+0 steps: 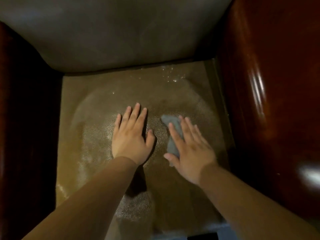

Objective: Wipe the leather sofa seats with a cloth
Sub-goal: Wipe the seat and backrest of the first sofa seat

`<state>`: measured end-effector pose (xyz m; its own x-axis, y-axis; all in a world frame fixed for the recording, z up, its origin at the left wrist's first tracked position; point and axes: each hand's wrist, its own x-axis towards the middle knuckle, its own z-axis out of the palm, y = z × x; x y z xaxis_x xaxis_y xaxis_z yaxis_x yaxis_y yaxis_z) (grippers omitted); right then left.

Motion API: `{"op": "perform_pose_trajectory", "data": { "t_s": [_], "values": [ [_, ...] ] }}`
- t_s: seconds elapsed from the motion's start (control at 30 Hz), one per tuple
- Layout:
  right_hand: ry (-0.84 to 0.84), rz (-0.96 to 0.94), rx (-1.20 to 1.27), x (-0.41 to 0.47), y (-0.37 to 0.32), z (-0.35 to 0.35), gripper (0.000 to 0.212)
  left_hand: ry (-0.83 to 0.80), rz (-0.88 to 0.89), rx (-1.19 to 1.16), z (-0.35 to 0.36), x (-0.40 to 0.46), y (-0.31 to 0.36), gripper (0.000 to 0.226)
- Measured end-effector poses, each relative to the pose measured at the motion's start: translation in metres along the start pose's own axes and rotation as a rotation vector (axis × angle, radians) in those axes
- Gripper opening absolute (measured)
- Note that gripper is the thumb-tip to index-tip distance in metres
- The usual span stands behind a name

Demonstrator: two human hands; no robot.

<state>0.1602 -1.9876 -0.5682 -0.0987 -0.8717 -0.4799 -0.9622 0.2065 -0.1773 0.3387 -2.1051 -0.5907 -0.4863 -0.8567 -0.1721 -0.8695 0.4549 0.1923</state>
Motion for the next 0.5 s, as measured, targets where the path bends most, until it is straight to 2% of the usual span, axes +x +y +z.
{"op": "perform_pose_trajectory", "data": {
  "t_s": [0.07,0.13,0.17,0.27,0.4,0.5],
  "values": [
    [0.106,0.184,0.023,0.029,0.034,-0.005,0.087,0.0,-0.004,0.028,0.001,0.001,0.001,0.071],
    [0.125,0.423,0.195,0.06,0.062,-0.018,0.088,0.013,-0.008,0.045,0.005,0.0,0.002,0.071],
    [0.119,0.468,0.255,0.069,0.065,-0.022,0.086,0.021,-0.006,0.044,0.007,0.0,0.003,0.071],
    [0.192,0.447,0.271,0.05,0.049,-0.012,0.083,0.029,-0.006,0.028,0.01,0.0,0.003,0.071],
    [0.137,0.502,0.34,-0.033,0.02,0.017,0.082,0.045,-0.005,0.002,0.01,0.002,0.002,0.072],
    [0.131,0.546,0.429,-0.025,0.031,0.019,0.086,0.066,-0.002,0.0,0.015,0.002,0.001,0.072]
  ]
}}
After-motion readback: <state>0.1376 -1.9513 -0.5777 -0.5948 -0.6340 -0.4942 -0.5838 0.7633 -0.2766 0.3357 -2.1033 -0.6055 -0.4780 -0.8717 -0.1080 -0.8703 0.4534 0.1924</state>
